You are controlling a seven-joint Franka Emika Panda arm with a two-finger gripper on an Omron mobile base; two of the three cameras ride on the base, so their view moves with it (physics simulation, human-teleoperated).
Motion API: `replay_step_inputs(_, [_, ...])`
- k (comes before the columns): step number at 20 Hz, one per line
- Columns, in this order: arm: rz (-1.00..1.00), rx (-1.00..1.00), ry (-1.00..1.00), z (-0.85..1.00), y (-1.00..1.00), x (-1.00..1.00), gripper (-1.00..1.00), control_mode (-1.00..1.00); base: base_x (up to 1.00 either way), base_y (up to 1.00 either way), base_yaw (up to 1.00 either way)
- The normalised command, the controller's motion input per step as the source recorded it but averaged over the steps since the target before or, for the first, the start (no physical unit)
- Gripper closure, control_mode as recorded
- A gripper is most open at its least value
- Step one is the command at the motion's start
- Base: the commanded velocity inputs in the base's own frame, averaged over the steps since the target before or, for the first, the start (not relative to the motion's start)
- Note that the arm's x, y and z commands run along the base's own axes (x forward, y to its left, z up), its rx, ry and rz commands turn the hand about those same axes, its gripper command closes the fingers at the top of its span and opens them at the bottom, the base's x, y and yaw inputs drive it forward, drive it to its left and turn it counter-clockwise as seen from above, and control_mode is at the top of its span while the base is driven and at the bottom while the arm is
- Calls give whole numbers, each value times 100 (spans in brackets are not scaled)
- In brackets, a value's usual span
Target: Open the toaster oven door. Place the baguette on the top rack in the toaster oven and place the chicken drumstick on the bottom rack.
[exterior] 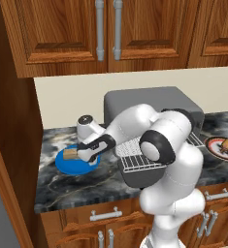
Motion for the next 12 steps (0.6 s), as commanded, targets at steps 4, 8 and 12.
replay_step_inputs(4, [0,0,1,-33,16,2,100,-100,0,0,0])
replay_step_inputs(8, [0,0,0,-14,18,0,100,-100,0,0,0])
replay_step_inputs(12, [-3,0,-2,15,0,-38,100,-100,0,0,0])
